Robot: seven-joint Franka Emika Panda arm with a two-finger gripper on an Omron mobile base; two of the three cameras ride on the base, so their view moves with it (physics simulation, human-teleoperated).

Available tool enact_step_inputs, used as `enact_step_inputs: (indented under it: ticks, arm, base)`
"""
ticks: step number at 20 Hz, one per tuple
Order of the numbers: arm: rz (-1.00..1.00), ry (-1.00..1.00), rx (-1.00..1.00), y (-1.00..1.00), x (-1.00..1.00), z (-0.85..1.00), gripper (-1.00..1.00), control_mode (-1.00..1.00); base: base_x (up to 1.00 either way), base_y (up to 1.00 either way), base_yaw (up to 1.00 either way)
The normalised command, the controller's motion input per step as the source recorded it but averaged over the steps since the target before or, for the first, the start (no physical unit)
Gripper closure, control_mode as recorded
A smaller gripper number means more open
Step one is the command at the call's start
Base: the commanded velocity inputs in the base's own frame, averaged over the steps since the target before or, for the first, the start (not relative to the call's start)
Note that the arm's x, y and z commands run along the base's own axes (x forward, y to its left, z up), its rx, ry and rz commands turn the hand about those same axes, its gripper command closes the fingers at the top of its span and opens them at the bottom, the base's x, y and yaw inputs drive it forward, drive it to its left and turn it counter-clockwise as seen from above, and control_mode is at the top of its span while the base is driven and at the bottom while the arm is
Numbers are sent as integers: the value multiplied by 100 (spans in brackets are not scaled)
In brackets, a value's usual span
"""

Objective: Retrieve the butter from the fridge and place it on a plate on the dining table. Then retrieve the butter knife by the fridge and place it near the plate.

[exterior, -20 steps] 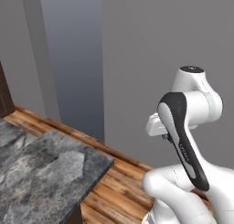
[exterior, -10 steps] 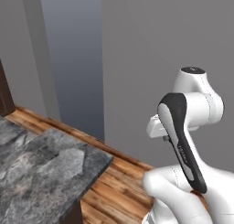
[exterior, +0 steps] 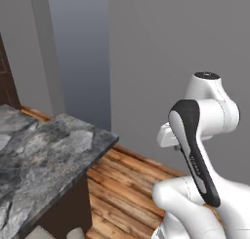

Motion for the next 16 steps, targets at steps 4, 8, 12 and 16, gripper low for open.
enact_step_inputs:
  ticks: [4, 8, 12, 16]
  arm:
    - [0, 0, 0, 0, 0, 0, 100, 100]
    - [0, 0, 0, 0, 0, 0, 100, 100]
    - [0, 0, 0, 0, 0, 0, 100, 100]
    - [0, 0, 0, 0, 0, 0, 100, 100]
  base:
    - [-94, 21, 23]
    - [-42, 35, 33]
    - [-58, 30, 53]
    - [-62, 46, 52]
